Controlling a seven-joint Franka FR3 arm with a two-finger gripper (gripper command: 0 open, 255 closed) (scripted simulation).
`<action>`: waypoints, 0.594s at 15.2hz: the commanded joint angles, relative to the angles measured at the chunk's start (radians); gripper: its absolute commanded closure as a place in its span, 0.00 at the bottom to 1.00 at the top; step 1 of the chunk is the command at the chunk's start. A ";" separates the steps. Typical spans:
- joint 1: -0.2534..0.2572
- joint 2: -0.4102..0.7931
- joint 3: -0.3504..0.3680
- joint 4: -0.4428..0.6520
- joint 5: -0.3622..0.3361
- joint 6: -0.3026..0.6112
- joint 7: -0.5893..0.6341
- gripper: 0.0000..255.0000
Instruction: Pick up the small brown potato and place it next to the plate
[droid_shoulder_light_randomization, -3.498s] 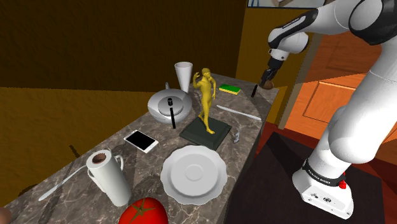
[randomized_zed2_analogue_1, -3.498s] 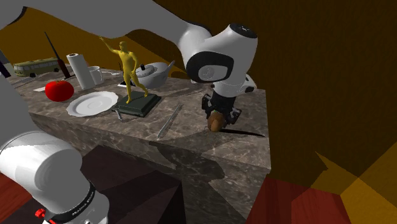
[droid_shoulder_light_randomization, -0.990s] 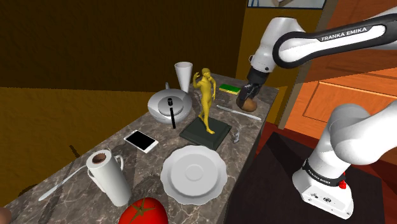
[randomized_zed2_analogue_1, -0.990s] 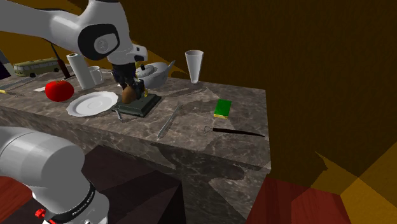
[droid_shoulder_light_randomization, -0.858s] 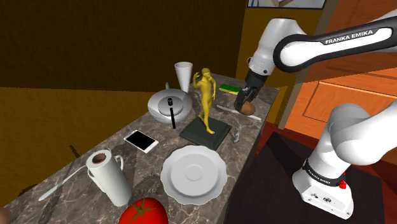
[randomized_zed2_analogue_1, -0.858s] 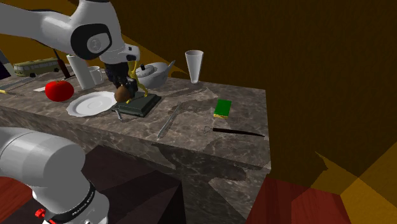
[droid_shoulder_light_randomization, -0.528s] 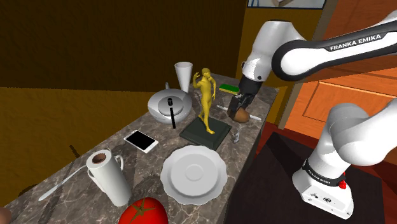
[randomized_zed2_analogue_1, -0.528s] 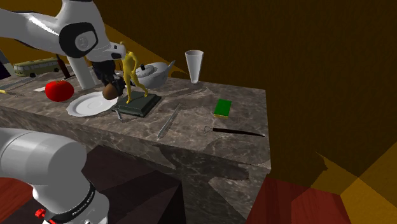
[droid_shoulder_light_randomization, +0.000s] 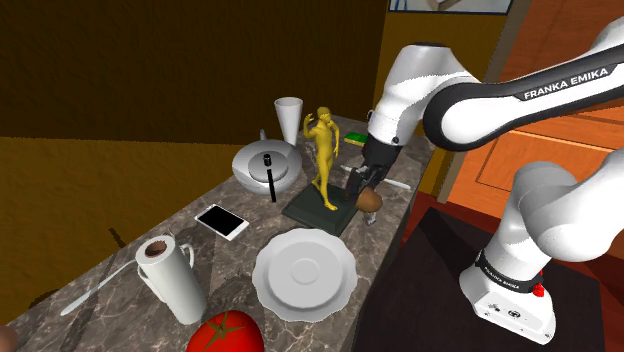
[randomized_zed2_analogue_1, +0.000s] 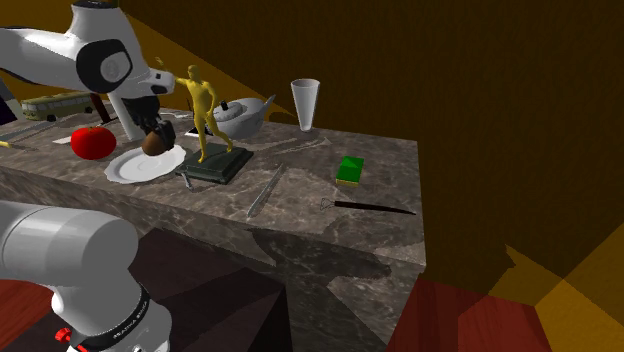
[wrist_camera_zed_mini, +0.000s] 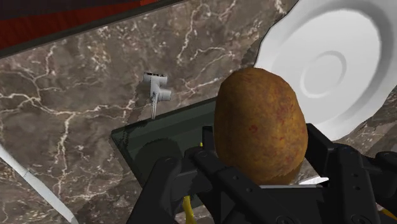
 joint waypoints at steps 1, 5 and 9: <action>0.003 0.013 0.005 -0.018 0.006 0.032 -0.001 1.00; 0.009 0.041 0.010 -0.056 0.017 0.097 -0.009 1.00; 0.015 0.075 0.015 -0.090 0.030 0.165 -0.019 1.00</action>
